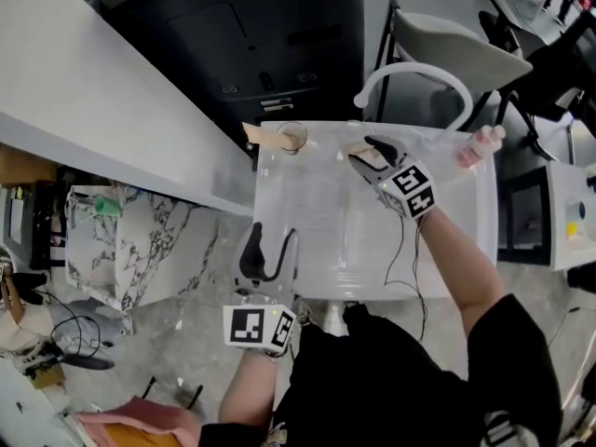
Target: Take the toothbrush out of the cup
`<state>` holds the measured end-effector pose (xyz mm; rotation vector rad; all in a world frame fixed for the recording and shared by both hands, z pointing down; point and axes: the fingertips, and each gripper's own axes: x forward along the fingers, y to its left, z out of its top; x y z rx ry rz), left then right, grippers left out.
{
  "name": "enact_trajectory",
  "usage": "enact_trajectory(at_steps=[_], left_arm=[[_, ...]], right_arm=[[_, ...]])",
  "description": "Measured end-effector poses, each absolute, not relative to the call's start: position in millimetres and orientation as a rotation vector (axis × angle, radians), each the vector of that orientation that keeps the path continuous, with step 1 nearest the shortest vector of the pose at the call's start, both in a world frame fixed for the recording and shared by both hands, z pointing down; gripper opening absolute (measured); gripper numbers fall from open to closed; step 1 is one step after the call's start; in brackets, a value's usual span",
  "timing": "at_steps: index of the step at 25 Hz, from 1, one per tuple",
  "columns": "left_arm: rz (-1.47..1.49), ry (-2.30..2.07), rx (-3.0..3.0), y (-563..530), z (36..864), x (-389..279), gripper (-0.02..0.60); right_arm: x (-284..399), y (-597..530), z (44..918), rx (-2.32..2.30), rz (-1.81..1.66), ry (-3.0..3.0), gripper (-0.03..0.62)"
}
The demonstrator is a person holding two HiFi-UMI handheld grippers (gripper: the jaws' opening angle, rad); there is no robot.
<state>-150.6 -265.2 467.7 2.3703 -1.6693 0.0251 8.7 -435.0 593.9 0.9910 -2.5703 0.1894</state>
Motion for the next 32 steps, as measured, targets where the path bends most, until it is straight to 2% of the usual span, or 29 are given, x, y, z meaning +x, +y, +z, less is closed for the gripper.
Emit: enact_trajectory(at_steps=[9,14,17,32], left_arm=[[0.059,-1.699,2.32,-260,480,-162,0.235],[0.064,-1.713,2.304,-258,482,-168,0.235],[0.061,-1.718,2.303,-259,480,-170,0.235],[0.034,-1.717,2.324,-253,468,-172,0.235]], right_arm=[[-1,-447,611,0.939,0.136,-2.537,0.159],[-5,-454,612,0.948,0.062,-2.545,0.076],[-7,-454,611,0.953,0.055,-2.533,0.048],[-10,-451,573,1.015,-0.027,-2.535,0.031]])
